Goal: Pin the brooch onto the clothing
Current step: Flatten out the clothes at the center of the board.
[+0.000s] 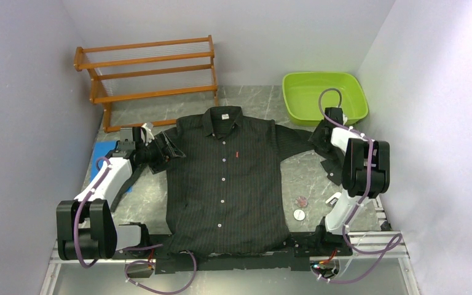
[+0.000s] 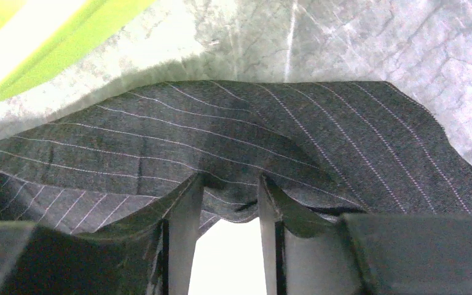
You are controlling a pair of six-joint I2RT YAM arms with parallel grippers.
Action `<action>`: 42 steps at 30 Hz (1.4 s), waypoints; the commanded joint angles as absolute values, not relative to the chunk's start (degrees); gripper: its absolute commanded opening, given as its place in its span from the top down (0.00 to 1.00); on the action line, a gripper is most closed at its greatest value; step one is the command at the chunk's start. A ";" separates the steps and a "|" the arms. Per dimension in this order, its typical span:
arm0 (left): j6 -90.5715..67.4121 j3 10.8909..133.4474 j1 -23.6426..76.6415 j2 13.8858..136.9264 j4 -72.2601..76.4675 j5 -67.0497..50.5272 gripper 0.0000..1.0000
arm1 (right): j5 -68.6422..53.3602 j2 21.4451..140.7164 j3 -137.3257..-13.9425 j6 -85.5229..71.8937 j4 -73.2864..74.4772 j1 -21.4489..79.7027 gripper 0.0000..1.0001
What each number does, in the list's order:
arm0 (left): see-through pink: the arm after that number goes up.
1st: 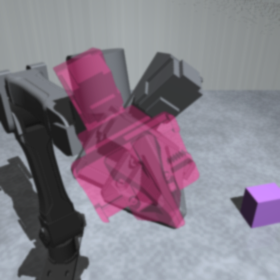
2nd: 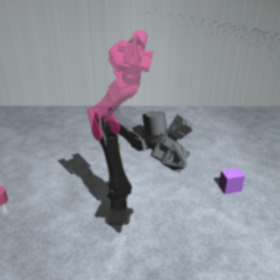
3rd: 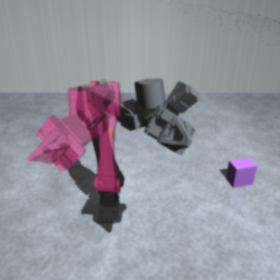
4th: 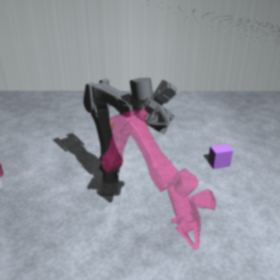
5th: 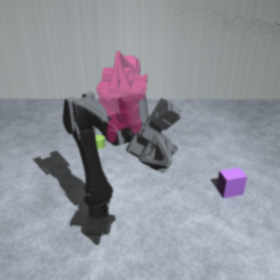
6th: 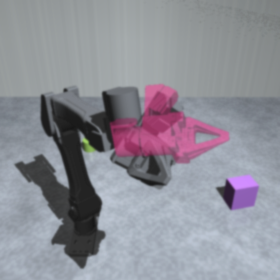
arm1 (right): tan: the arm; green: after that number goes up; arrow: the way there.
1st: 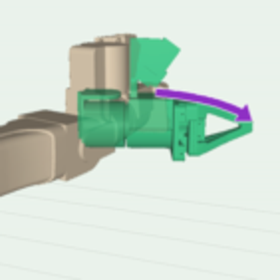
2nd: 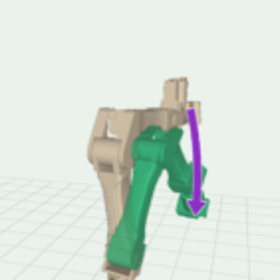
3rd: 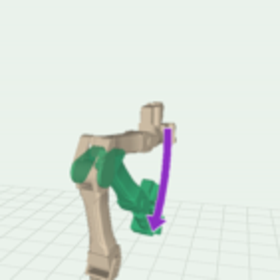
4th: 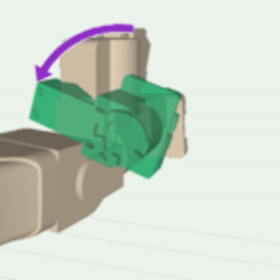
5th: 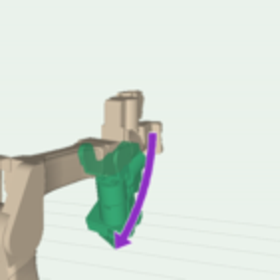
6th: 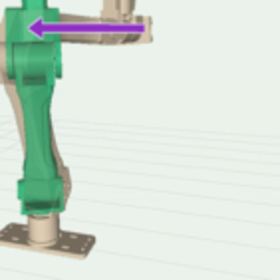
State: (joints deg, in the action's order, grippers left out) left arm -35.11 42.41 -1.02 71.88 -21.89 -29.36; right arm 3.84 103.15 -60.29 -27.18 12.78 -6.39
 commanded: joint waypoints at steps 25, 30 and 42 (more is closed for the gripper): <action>-34.63 42.54 -0.78 69.92 -21.70 -30.11 0.15 | 3.80 85.54 -52.26 -31.20 9.32 -16.76 0.95; -34.54 42.00 -0.78 69.13 -21.40 -30.28 0.14 | 0.37 79.23 -51.39 -28.79 8.45 -16.79 0.55; -32.78 45.61 12.27 70.57 -27.18 -17.43 0.14 | -11.07 72.86 -47.78 -24.44 9.16 4.52 0.20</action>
